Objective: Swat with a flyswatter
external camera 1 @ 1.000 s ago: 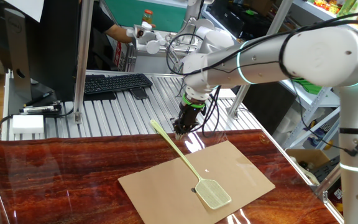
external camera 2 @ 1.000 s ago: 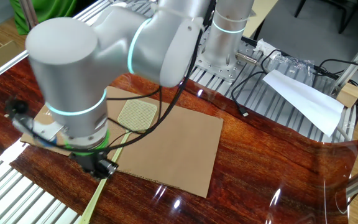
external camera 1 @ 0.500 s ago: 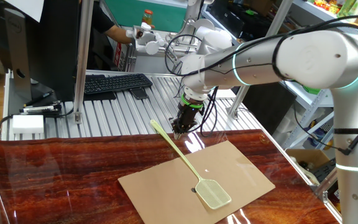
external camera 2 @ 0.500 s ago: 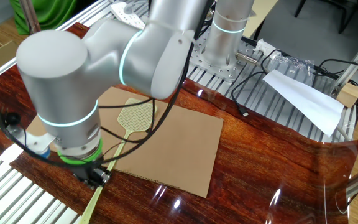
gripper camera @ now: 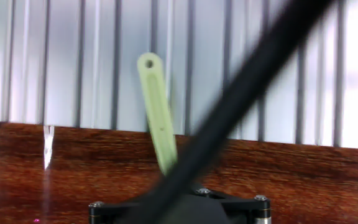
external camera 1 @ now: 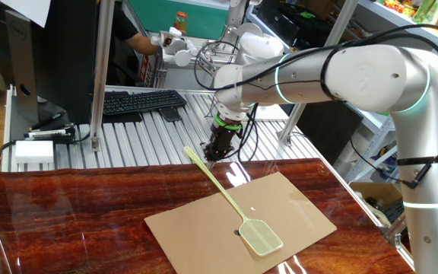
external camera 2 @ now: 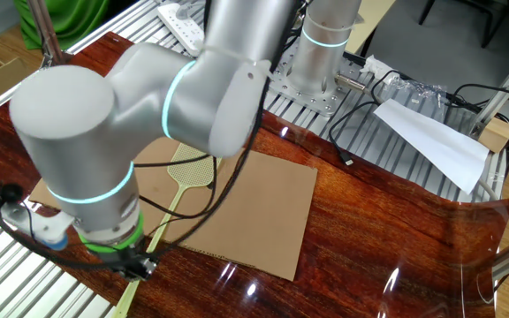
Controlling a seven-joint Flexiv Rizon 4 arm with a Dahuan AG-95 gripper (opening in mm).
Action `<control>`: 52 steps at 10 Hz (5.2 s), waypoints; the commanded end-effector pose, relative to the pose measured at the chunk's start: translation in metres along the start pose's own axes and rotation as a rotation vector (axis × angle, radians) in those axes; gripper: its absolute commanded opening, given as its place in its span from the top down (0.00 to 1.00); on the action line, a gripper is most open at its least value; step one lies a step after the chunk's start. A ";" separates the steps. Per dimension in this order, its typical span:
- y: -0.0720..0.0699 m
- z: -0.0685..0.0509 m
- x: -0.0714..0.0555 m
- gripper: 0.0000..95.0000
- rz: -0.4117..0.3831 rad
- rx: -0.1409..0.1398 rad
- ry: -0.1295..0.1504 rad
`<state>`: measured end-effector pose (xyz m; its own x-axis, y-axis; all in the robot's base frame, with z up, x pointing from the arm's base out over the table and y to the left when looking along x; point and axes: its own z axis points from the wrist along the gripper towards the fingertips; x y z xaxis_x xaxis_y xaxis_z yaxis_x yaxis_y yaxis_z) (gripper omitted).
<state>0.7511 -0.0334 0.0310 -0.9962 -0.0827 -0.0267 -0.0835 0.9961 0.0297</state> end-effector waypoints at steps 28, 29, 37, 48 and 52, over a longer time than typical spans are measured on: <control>0.000 -0.001 -0.001 1.00 -0.038 0.045 -0.017; 0.000 -0.001 -0.001 1.00 -0.039 0.044 -0.017; 0.000 -0.001 -0.001 1.00 -0.061 0.040 -0.034; 0.000 0.002 -0.003 1.00 -0.014 0.021 -0.022; 0.002 0.005 -0.017 0.80 0.010 0.016 -0.015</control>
<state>0.7717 -0.0294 0.0259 -0.9967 -0.0728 -0.0352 -0.0735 0.9971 0.0185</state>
